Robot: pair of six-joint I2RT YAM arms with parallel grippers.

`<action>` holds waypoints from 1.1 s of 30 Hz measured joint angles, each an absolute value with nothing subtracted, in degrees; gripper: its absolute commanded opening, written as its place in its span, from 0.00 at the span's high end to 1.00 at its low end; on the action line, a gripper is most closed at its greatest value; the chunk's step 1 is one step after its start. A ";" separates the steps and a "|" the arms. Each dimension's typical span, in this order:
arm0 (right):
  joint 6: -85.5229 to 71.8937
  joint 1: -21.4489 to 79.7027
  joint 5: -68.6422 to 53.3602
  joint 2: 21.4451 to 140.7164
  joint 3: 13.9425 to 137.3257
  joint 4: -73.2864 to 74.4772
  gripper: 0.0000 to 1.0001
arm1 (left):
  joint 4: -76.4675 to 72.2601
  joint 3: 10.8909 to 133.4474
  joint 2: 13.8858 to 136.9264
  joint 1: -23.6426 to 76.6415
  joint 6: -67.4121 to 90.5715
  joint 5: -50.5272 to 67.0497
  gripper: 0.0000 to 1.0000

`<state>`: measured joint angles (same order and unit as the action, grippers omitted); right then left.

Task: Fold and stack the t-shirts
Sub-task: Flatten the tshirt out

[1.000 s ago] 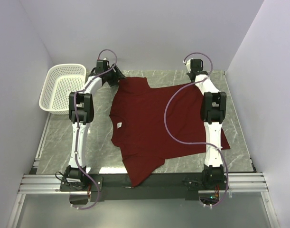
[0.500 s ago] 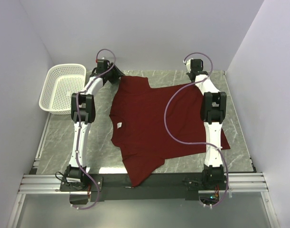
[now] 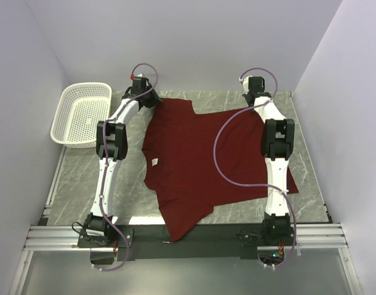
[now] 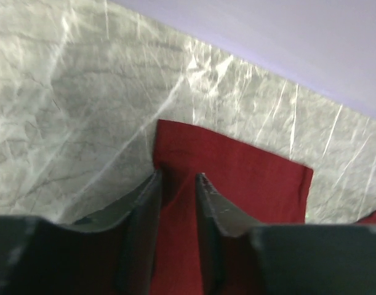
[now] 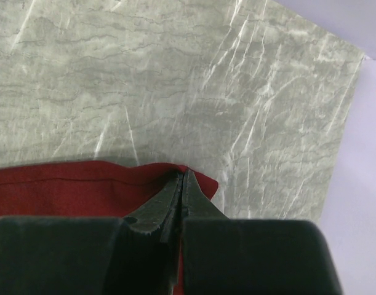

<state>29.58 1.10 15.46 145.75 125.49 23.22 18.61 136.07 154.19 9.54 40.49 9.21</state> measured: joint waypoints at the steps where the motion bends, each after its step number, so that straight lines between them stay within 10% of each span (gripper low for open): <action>1: 29.41 1.08 15.38 145.75 125.36 23.22 1.00 | 18.41 135.68 153.95 9.63 39.88 9.28 0.71; 7: 28.29 0.86 14.85 145.05 123.79 23.75 1.00 | 19.64 131.48 151.15 10.41 35.62 11.55 0.99; 28: 25.30 0.30 10.83 138.85 113.54 23.55 1.00 | 8.27 92.58 115.87 22.98 18.52 12.80 0.99; 31: 25.12 -0.43 9.98 137.75 112.22 23.57 1.00 | 7.75 85.12 114.34 25.89 17.45 12.71 0.89; 33: 25.12 -0.95 9.69 137.16 111.48 23.55 1.00 | 8.40 81.01 114.28 27.44 16.78 12.69 0.60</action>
